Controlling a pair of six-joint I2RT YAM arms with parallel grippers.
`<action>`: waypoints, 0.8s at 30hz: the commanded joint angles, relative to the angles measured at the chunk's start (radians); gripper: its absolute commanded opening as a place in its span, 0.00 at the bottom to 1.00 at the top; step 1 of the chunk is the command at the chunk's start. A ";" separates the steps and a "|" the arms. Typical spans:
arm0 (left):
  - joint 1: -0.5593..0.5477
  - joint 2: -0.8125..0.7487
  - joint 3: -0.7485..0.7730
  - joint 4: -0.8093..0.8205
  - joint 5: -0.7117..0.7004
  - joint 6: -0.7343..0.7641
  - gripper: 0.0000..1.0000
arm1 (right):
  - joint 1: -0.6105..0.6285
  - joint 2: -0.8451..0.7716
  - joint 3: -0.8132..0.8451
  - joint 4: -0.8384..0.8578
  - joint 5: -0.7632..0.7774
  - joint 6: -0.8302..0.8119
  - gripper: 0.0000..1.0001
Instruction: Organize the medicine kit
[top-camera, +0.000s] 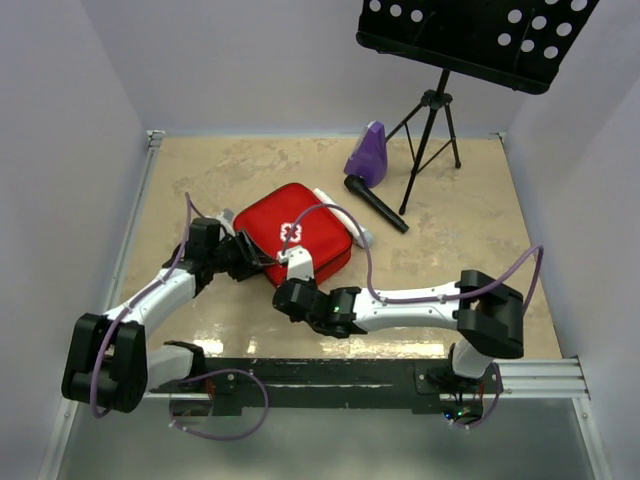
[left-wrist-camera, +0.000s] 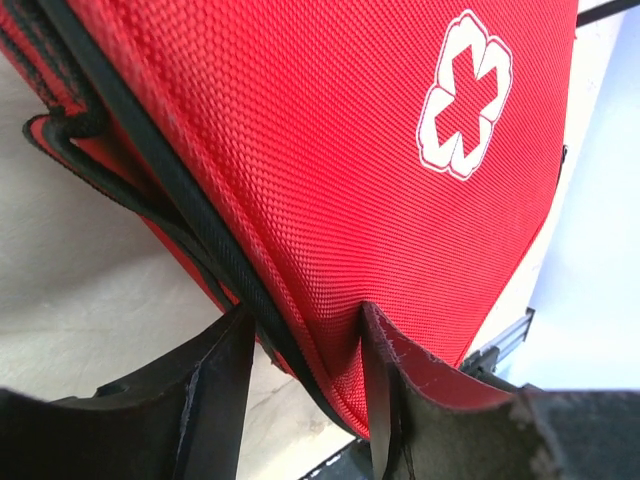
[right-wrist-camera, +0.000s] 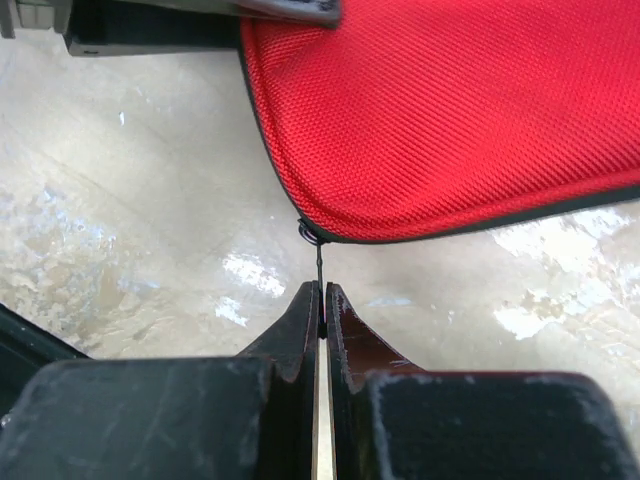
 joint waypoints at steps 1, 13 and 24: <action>0.068 0.080 0.032 0.036 -0.247 0.089 0.42 | 0.022 -0.101 -0.095 -0.194 0.004 0.120 0.00; 0.219 0.089 0.065 0.003 -0.192 0.175 0.54 | -0.118 -0.273 -0.215 -0.125 -0.013 0.116 0.00; 0.227 -0.162 0.159 -0.208 -0.145 0.212 0.89 | 0.080 0.099 0.171 -0.108 0.016 -0.071 0.00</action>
